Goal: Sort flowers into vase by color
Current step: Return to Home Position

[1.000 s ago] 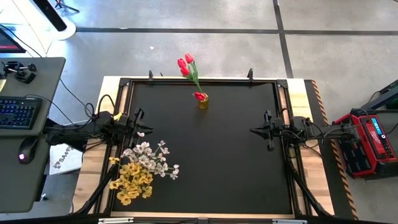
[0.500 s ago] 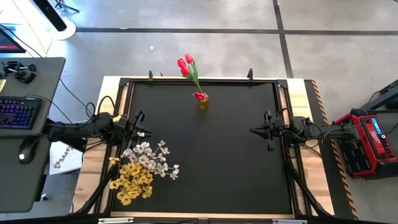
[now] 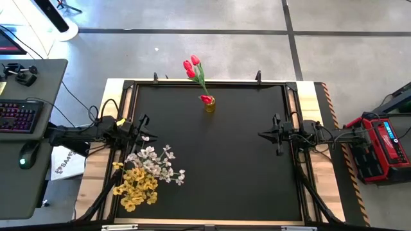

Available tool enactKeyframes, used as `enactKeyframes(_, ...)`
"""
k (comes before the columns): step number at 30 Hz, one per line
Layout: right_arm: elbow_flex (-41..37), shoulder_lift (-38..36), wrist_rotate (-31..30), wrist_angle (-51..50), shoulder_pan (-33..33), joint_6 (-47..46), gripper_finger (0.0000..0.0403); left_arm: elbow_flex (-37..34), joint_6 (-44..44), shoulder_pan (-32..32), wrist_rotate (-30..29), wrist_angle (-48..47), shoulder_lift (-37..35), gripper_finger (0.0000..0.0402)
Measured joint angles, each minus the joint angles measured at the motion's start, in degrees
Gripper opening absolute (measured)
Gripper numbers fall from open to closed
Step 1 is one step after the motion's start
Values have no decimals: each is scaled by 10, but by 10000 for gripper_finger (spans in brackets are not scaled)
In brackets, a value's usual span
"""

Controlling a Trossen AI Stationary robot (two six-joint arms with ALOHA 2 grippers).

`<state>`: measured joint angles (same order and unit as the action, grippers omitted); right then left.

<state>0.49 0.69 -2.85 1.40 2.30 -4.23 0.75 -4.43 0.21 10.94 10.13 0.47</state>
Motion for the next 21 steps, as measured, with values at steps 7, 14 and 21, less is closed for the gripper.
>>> enactKeyframes(7, 0, 0, 0, 0, 0, 0, 0, 0, 0, 0, 0, 0, 0, 45)
enactKeyframes(14, 0, 0, 0, 0, 0, 0, 0, 0, 5, 0, 0, -1, 0, 45)
enactKeyframes(21, 0, 0, 0, 0, 0, 0, 0, 0, 1, 0, 0, -16, 0, 45)
